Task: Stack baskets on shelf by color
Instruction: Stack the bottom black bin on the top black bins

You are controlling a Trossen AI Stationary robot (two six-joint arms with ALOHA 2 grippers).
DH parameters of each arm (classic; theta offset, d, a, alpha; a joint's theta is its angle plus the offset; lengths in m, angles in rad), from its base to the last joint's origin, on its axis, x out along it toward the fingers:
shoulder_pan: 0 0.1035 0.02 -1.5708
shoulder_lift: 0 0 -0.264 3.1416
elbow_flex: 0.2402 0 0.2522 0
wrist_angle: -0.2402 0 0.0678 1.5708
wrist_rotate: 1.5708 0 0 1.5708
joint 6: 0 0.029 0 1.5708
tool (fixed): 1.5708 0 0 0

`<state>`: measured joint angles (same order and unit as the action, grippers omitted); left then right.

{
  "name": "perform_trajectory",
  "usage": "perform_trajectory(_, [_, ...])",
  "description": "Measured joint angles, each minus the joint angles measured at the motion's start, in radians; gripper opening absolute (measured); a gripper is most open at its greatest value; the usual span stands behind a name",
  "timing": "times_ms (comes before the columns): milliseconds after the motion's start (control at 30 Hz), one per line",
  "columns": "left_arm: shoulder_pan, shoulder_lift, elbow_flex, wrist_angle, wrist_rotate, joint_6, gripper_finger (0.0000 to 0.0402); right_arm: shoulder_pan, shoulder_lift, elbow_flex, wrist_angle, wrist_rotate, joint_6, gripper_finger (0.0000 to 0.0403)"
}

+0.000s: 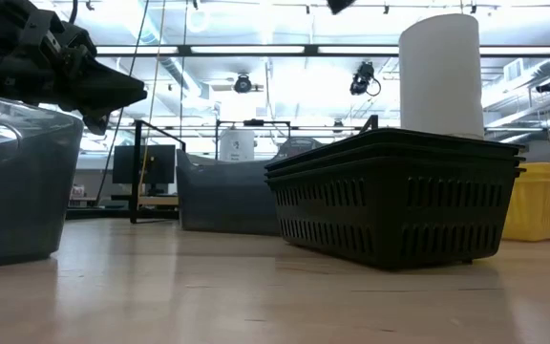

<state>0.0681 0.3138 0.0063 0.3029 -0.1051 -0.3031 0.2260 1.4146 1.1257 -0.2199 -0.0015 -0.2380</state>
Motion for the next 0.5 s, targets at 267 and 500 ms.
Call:
perform_trajectory(267, [0.000,0.000,0.000,0.086,-0.013,-0.133,0.0086,0.002,-0.208,-0.219,0.166,0.068,0.106,0.0083])
perform_trajectory(500, [0.001,0.000,0.000,0.167,-0.014,-0.139,0.0091,0.021,-0.328,-0.261,0.126,0.068,0.227,0.0083])
